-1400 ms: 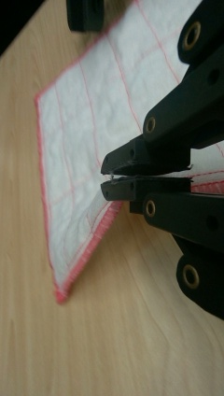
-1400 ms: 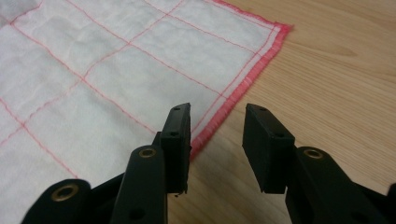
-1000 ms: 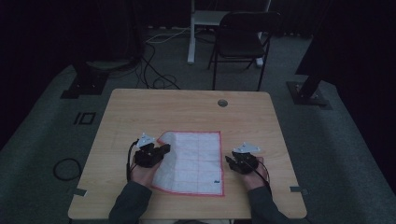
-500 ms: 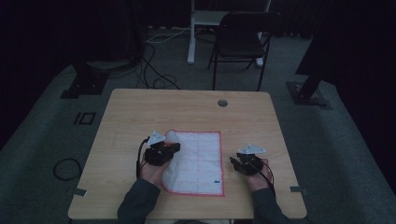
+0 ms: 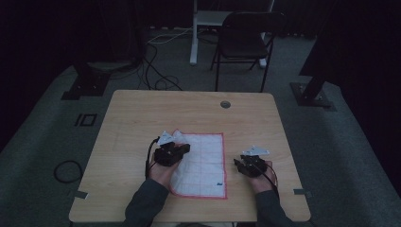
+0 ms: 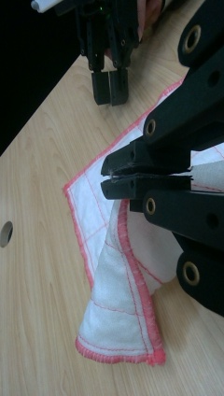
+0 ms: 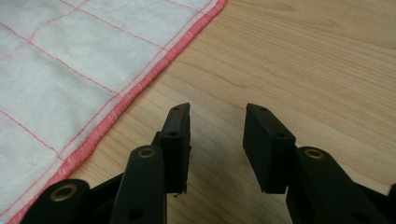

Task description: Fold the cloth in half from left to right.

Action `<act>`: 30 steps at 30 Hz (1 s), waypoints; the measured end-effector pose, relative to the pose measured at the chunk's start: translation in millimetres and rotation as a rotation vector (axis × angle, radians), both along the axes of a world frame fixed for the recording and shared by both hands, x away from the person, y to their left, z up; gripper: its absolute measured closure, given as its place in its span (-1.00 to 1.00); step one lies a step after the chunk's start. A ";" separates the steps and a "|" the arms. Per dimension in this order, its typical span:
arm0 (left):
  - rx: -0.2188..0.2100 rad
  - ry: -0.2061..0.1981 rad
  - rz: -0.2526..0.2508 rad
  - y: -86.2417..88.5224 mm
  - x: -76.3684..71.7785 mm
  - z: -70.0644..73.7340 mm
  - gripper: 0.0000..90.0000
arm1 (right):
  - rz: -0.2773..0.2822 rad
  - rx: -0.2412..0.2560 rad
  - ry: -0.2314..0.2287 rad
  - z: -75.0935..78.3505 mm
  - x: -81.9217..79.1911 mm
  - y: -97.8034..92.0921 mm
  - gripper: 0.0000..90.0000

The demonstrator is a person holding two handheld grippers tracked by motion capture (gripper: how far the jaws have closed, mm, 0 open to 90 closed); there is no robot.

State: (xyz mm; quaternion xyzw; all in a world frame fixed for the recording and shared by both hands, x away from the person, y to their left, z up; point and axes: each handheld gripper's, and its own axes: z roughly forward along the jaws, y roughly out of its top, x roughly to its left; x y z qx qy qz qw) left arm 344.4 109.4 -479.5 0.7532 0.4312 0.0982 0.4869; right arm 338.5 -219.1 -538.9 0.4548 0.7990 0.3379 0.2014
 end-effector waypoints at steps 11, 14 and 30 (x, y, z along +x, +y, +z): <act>0.013 0.014 -0.052 -26.5 5.0 -4.6 0.96 | -0.011 0.006 0.000 -0.4 0.4 -2.5 0.37; 0.019 0.022 -0.060 -30.7 6.7 -6.6 0.96 | -0.011 0.005 0.001 -0.6 0.5 -2.5 0.37; 0.032 0.050 -0.101 -65.8 14.1 -11.1 0.96 | -0.011 0.002 0.006 -2.4 1.3 -2.8 0.38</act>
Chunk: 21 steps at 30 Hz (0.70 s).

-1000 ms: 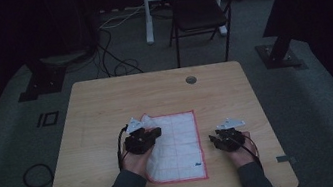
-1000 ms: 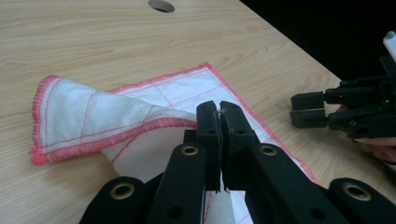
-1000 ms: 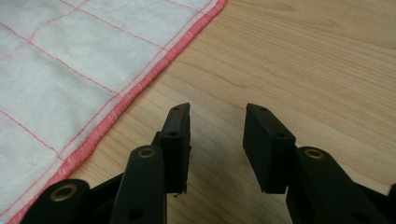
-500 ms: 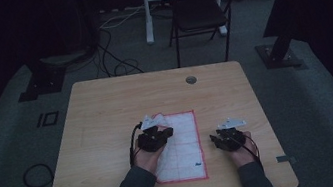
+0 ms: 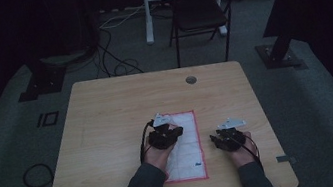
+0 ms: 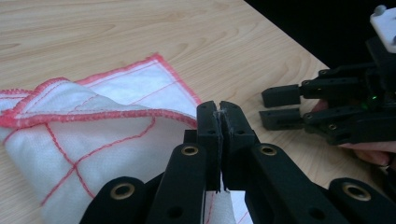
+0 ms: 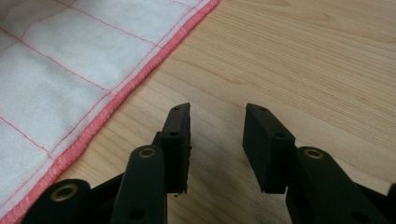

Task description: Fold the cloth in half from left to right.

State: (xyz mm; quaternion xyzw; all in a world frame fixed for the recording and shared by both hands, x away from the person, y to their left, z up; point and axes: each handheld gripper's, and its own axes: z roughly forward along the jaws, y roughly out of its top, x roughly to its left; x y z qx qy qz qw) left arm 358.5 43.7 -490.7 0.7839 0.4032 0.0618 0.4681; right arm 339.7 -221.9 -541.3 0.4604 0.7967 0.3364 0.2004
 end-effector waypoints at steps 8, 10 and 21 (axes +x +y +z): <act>0.001 0.007 -0.028 -20.3 0.5 1.1 0.96 | 0.000 0.002 0.001 -0.4 0.1 0.4 0.38; 0.003 0.013 -0.036 -25.5 0.7 -0.3 0.96 | 0.001 0.003 0.001 -0.4 0.2 0.4 0.38; -0.027 0.008 -0.046 -14.0 -5.4 1.3 0.61 | 0.008 0.017 -0.015 3.3 0.5 4.5 0.37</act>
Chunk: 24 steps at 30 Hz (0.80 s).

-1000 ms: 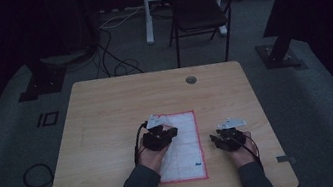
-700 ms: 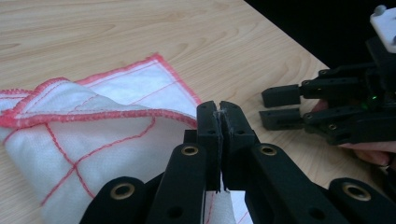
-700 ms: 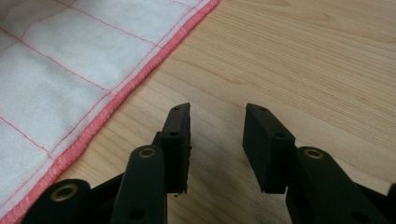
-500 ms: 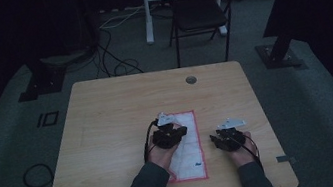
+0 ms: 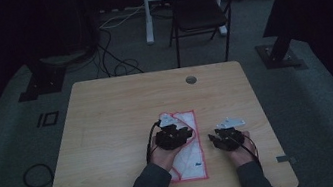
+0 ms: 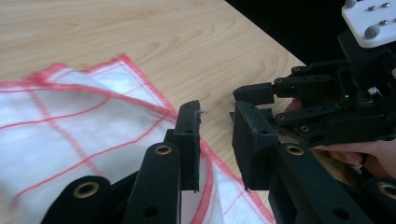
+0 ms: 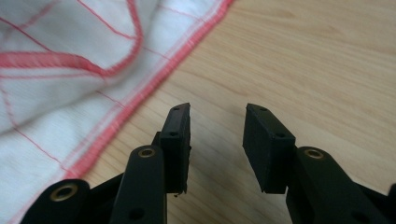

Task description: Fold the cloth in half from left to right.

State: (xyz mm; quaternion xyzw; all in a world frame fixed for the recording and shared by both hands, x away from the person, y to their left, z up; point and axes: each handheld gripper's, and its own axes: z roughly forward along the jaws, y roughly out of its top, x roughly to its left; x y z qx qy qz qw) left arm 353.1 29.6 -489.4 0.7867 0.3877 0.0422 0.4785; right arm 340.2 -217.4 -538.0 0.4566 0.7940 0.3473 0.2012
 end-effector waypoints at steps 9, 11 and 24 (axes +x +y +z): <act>0.006 0.001 0.056 39.6 -14.5 -0.4 0.57 | 0.051 0.001 -0.043 10.5 2.8 21.5 0.36; 0.012 0.007 0.064 47.7 -18.7 -3.5 0.57 | 0.065 -0.006 -0.048 12.3 4.5 26.0 0.37; 0.057 0.077 0.027 62.7 -40.3 -32.1 0.52 | 0.087 0.022 -0.058 14.6 22.8 44.2 0.38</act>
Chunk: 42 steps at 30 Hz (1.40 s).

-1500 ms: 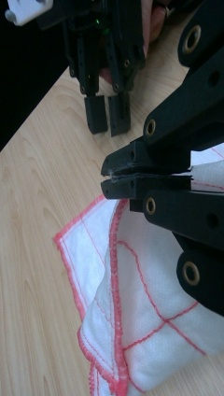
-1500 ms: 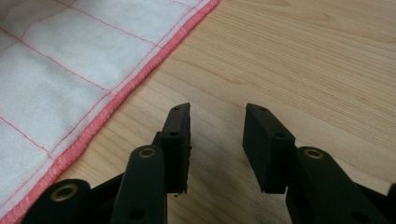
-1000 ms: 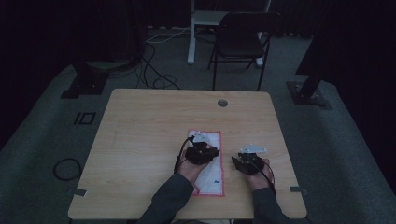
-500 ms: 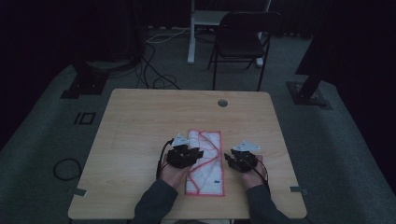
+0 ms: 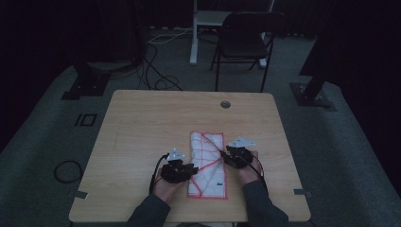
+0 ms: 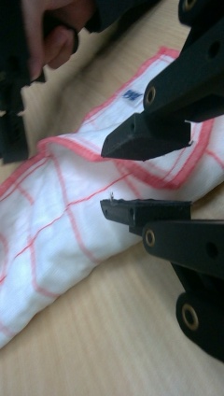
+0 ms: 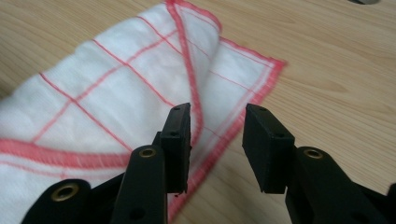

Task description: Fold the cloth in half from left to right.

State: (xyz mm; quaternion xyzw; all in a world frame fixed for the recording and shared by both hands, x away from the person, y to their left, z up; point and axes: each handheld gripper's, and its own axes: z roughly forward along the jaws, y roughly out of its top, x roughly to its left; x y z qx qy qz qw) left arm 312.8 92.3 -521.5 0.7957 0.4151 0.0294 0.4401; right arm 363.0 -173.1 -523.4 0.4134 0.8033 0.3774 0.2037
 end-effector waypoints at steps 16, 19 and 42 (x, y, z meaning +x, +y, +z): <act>-0.017 0.041 -0.131 -28.6 -11.7 -7.4 0.83 | 0.026 -0.035 0.041 1.8 28.5 21.6 0.95; -0.025 0.047 -0.160 -35.5 -13.9 -6.3 0.90 | 0.026 -0.041 0.029 5.0 30.5 20.4 0.96; -0.056 -0.033 -0.204 -49.5 -18.0 5.7 0.57 | -0.068 -0.004 0.043 3.2 25.8 -8.8 0.46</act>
